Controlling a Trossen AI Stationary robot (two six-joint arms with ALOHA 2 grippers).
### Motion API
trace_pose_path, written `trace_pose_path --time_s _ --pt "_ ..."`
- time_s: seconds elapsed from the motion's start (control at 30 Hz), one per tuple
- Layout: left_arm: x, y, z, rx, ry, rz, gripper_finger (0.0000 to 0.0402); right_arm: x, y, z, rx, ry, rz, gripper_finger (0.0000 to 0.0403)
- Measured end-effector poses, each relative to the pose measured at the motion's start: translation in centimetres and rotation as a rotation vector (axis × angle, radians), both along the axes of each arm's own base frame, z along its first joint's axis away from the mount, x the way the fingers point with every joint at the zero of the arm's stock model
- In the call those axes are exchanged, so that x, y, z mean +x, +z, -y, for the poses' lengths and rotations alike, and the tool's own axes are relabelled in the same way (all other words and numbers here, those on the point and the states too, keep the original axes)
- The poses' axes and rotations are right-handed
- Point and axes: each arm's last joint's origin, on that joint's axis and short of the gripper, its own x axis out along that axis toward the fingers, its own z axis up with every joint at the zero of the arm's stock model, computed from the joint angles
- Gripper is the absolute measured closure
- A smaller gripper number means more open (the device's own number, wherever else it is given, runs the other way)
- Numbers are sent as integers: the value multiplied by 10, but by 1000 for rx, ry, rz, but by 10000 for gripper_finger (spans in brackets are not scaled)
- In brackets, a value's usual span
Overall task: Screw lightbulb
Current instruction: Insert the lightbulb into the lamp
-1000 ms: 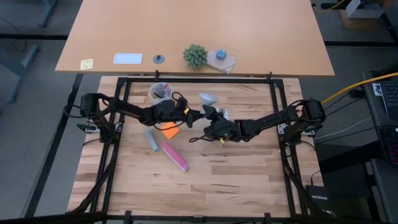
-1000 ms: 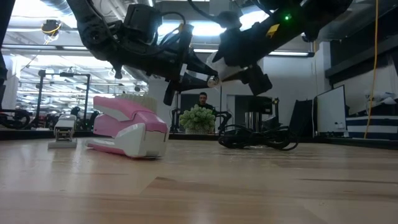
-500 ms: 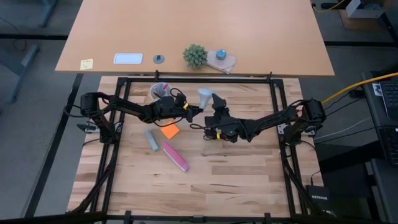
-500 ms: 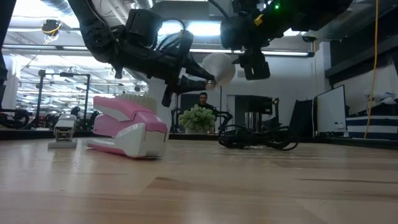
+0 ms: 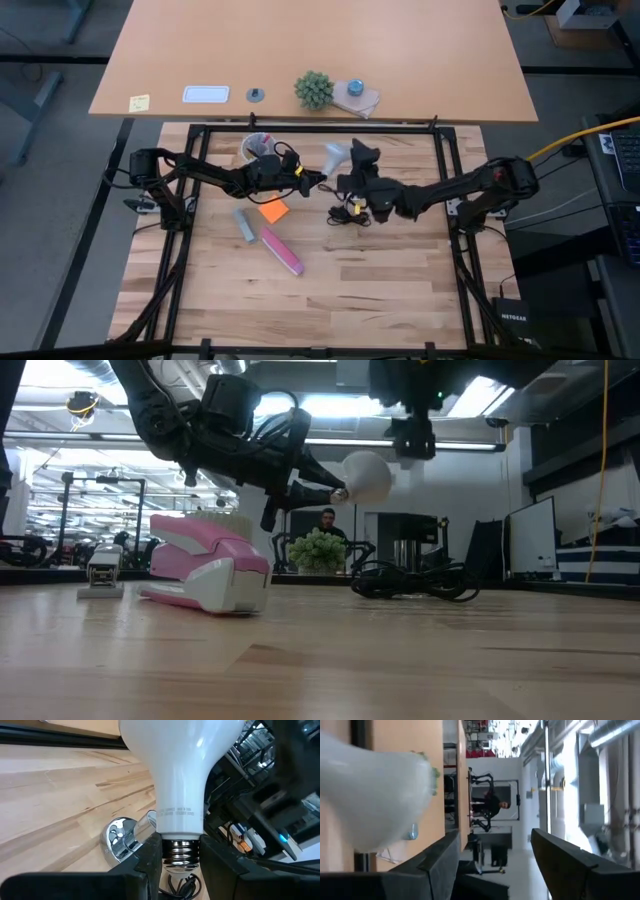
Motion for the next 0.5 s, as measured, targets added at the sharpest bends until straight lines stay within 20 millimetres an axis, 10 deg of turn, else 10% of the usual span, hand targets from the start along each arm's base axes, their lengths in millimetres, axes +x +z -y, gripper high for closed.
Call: trace_pose_path --time_s 0.5 --pt "3 0 14 -6 -42 -3 293 -41 44 61 99 -293 576 155"
